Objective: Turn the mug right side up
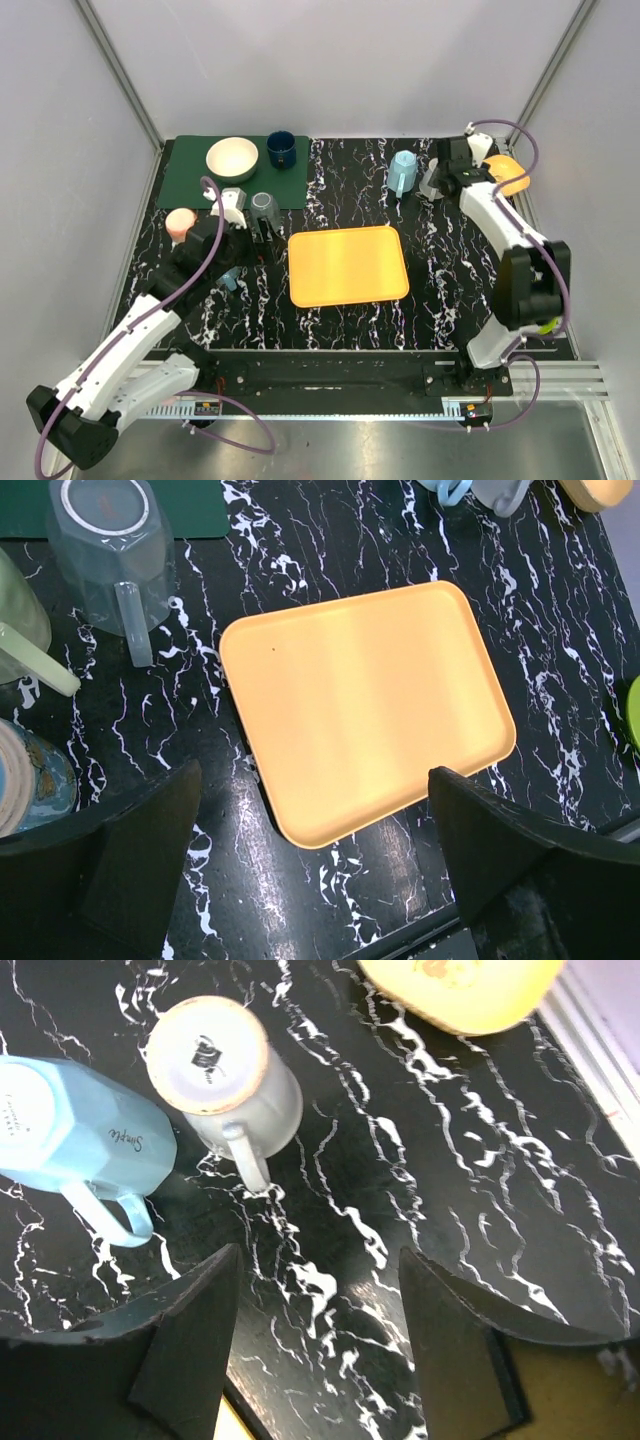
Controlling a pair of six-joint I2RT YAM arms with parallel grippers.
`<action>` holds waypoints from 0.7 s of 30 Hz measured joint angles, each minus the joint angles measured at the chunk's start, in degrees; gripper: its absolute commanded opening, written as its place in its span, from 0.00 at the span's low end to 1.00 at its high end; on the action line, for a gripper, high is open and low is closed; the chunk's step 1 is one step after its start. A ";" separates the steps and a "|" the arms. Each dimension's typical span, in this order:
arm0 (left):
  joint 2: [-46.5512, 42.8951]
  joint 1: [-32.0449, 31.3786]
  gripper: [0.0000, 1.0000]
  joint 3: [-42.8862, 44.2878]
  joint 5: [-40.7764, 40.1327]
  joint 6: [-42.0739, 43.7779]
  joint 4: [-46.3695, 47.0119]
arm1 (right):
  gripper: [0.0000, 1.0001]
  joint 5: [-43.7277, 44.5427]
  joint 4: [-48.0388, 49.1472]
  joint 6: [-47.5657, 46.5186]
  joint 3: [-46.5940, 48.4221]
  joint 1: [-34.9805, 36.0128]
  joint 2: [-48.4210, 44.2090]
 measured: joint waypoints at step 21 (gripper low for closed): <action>-3.04 0.00 0.99 -2.14 0.98 1.66 -0.90 | 0.62 -9.94 2.05 -12.46 12.74 -2.86 20.98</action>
